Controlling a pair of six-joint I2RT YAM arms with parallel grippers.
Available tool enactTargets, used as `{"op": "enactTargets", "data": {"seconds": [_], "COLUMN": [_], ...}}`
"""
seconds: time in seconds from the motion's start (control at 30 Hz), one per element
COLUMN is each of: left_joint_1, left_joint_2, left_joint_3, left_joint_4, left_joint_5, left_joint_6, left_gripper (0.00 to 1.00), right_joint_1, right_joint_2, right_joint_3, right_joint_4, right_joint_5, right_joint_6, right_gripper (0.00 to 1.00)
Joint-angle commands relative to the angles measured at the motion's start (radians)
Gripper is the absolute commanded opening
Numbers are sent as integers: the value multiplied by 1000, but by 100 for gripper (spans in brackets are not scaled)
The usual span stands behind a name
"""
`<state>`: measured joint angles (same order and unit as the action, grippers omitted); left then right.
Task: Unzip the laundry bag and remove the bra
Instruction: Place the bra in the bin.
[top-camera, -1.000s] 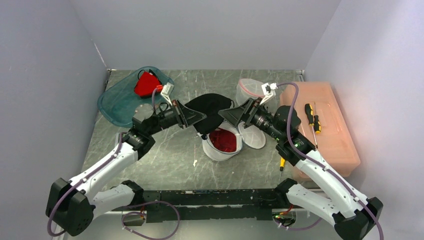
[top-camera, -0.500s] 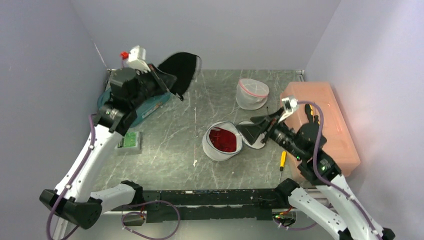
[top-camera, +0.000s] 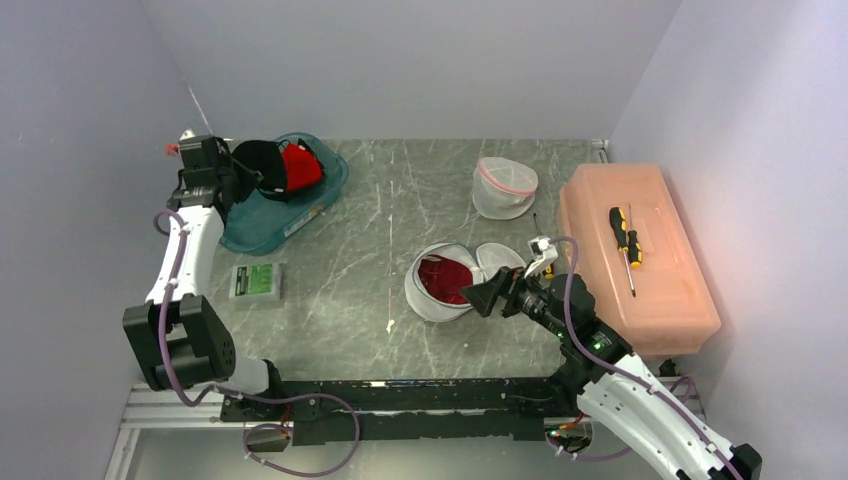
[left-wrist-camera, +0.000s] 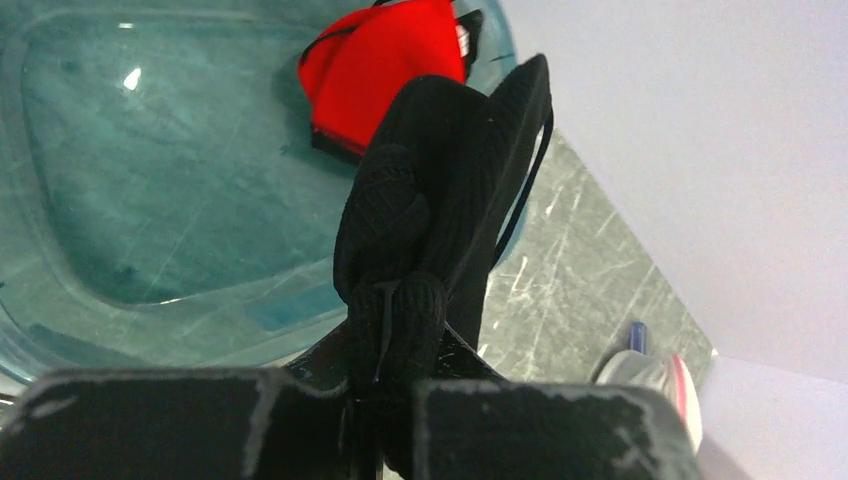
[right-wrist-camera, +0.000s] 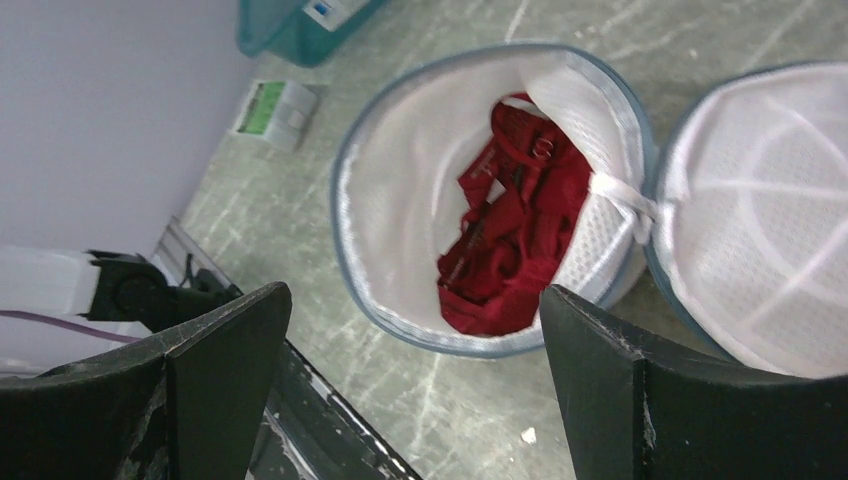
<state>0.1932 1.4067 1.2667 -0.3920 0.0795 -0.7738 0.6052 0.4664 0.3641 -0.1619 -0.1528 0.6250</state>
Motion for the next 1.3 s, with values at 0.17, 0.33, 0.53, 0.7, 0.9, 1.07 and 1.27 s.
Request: {"op": "enactTargets", "data": {"seconds": [0.17,0.33,0.53,0.7,0.9,1.07,1.27], "left_joint_1": [-9,-9,9,46,63,72,75], "left_joint_2": [123,218,242,269,336,382,423], "left_joint_3": [-47,-31,-61,-94,-104,-114,-127], "left_joint_4": [242,243,255,265,285,332,385], "left_joint_5": [-175,-242,-269,-242,-203,-150,-101], "left_joint_6": [-125,-151,-116,-114,-125,-121,-117], "left_gripper": [3,3,3,3,3,3,9], "right_joint_1": [1,0,0,0,-1,0,1], "right_joint_2": [-79,-115,-139,-127,-99,-94,-85], "right_joint_3": [35,85,102,102,108,116,115], "right_joint_4": [122,63,21,27,47,35,37], "right_joint_5": [-32,-18,-5,0,-9,-1,1], "right_joint_6": [-27,-63,-76,-79,-77,-80,-79], "right_gripper": [98,98,98,98,98,98,98]}}
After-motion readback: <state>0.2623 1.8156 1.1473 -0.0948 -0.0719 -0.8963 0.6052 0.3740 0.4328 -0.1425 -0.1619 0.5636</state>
